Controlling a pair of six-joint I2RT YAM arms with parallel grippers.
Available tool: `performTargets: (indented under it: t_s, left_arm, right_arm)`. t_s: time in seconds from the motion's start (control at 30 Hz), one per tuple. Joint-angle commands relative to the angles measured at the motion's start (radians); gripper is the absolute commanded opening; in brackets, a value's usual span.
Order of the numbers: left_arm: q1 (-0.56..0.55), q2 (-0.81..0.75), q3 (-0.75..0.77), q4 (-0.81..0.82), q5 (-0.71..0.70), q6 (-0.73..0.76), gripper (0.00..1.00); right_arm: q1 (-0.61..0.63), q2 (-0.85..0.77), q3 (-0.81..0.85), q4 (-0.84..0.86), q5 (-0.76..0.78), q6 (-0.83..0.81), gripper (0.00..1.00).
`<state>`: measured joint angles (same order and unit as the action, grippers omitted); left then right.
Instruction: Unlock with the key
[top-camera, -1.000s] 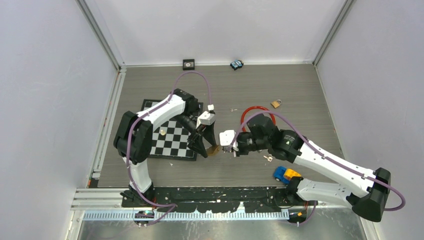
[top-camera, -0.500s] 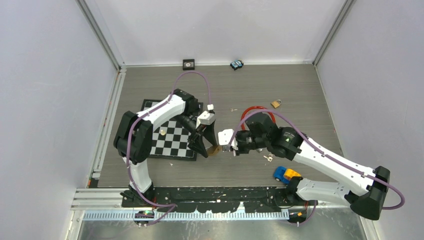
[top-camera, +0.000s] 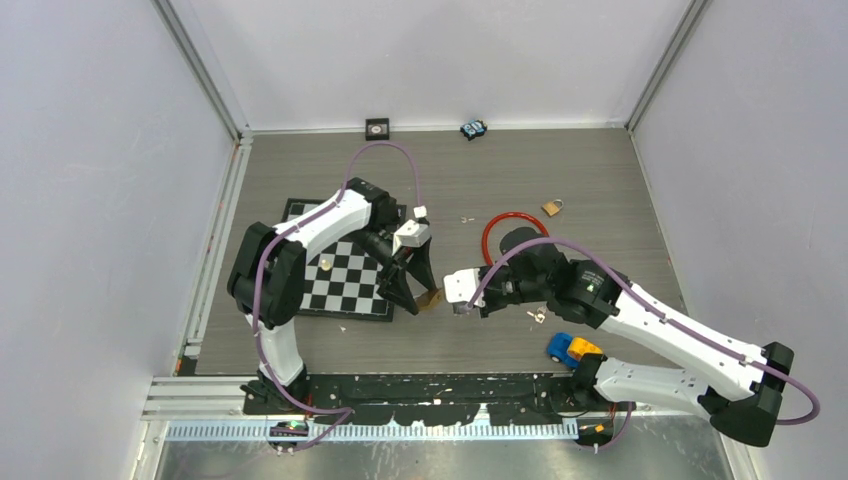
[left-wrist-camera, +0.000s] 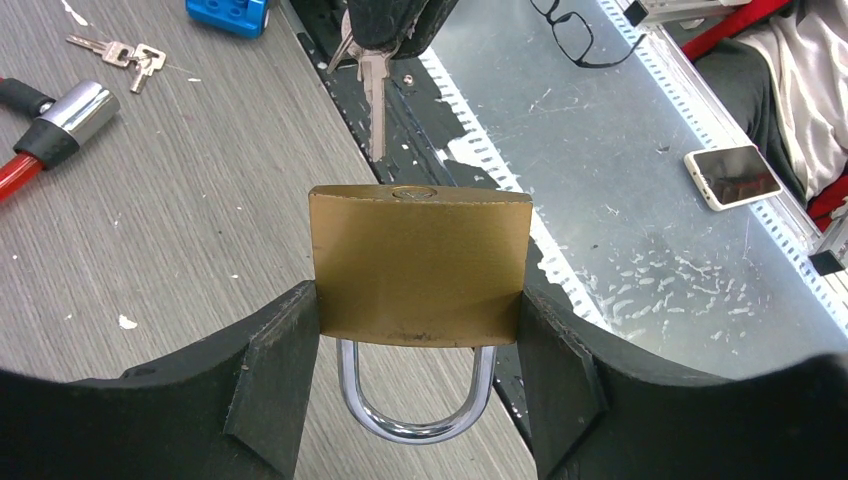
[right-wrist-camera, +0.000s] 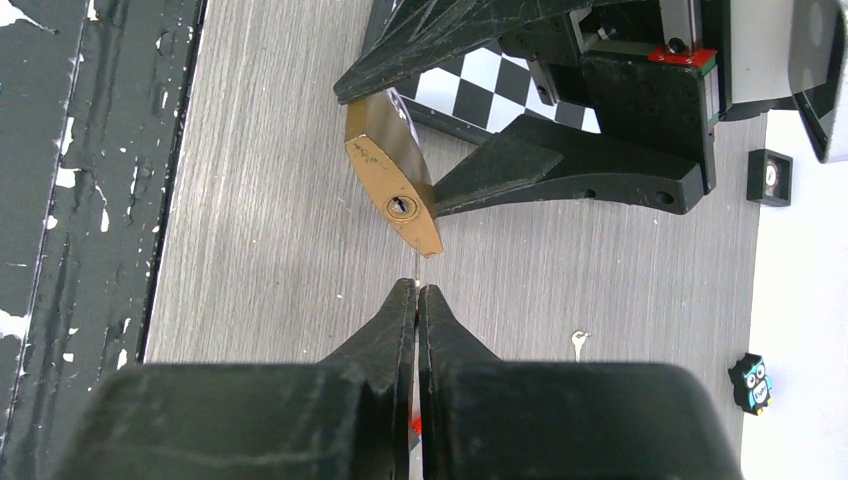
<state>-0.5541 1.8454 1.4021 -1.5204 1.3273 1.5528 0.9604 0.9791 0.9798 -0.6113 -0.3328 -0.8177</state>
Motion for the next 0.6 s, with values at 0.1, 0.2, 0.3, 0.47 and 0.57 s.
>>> performTargets:
  t_s: [0.1, 0.2, 0.3, 0.47, 0.57]
  left_arm:
    - [-0.001, -0.015, 0.046, -0.129, 0.126, 0.038, 0.00]
    - [-0.001, -0.016, 0.046, -0.129, 0.126, 0.038, 0.00]
    - [-0.001, -0.016, 0.046, -0.128, 0.127, 0.038, 0.00]
    - [-0.001, -0.008, 0.049, -0.132, 0.129, 0.036, 0.00]
    - [-0.001, -0.008, 0.051, -0.135, 0.130, 0.037, 0.00]
  right_arm:
    - [0.007, -0.014, 0.049, 0.006, -0.029, -0.005, 0.01]
    - [0.010, -0.003, 0.059, 0.006, -0.047, 0.005, 0.01]
    - [0.017, 0.008, 0.067, 0.009, -0.041, 0.003, 0.01]
    - [0.025, 0.017, 0.080, 0.004, -0.038, 0.000, 0.01]
    - [0.029, 0.021, 0.075, 0.004, -0.040, -0.006, 0.01]
